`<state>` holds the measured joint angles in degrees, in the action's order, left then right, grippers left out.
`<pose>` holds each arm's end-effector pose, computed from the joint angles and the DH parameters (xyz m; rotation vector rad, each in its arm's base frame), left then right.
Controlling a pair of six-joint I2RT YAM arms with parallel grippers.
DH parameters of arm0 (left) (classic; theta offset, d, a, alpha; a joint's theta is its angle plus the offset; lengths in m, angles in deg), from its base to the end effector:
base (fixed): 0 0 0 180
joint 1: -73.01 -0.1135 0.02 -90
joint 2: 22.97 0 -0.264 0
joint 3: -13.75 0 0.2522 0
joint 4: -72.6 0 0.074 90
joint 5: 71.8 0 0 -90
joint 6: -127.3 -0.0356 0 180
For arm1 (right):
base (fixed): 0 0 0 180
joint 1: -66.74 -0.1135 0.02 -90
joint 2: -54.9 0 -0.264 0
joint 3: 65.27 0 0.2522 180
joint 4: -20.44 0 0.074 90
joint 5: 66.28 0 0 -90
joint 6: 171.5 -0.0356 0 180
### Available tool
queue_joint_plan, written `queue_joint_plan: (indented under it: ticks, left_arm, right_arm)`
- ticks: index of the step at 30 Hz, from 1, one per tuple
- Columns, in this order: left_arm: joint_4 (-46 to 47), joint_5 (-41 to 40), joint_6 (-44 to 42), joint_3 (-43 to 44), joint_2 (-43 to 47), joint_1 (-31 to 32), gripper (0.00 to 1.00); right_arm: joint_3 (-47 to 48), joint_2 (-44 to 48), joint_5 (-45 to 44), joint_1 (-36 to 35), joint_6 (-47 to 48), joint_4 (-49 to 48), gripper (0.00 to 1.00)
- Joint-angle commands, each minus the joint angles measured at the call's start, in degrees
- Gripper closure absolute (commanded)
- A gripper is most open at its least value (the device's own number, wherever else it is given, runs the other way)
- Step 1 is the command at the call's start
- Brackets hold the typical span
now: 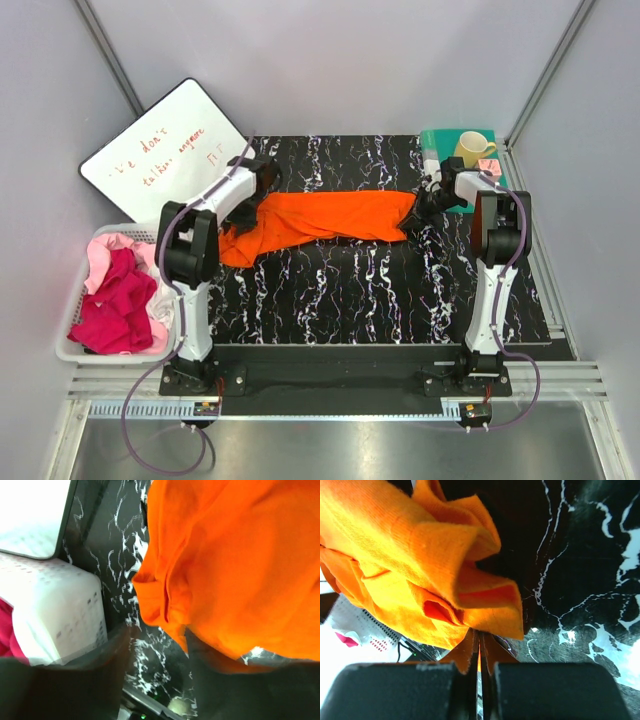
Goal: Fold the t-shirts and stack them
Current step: Fold the tshirt
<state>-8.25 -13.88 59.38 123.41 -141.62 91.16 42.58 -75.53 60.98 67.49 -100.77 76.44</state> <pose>0.3822 -0.1054 0.2016 -0.0988 2.8454 0.7673 0.4446 0.0157 0.1173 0.4058 2.8587 1.0066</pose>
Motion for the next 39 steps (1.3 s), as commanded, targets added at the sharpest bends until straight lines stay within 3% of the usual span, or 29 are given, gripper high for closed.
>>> queue_joint_plan:
  ticks: [1,8,15,18,22,23,39]
  left_arm:
    - [2.31,4.64,-1.69,3.5,-1.23,-2.85,0.72]
    - [3.19,7.46,-2.22,5.08,-3.51,-5.14,0.73]
    - [4.33,12.03,-3.01,4.3,-3.08,-5.23,0.6]
    - [4.69,13.0,-3.01,4.04,-3.78,-5.23,0.67]
    - [4.78,12.48,-2.58,4.47,-4.92,-5.93,0.88]
    - [4.86,12.48,-2.49,4.82,-5.18,-6.2,1.0]
    - [1.96,2.19,-3.36,12.64,-0.88,-7.96,1.0]
  right_arm:
    - [-1.8,0.18,-2.45,-0.4,1.69,0.56,1.0]
    - [-1.45,0.0,-1.92,-0.4,1.86,0.56,1.0]
    - [-0.92,-0.35,-1.84,-0.4,1.51,0.48,1.0]
    - [-0.66,-0.35,-1.66,-0.4,1.51,0.56,1.0]
    - [-0.48,-0.35,-1.57,-0.4,1.51,0.57,1.0]
    - [-0.48,-0.26,-1.57,-0.4,1.51,0.56,1.0]
    - [-1.36,0.0,-5.17,-0.4,0.81,0.83,1.0]
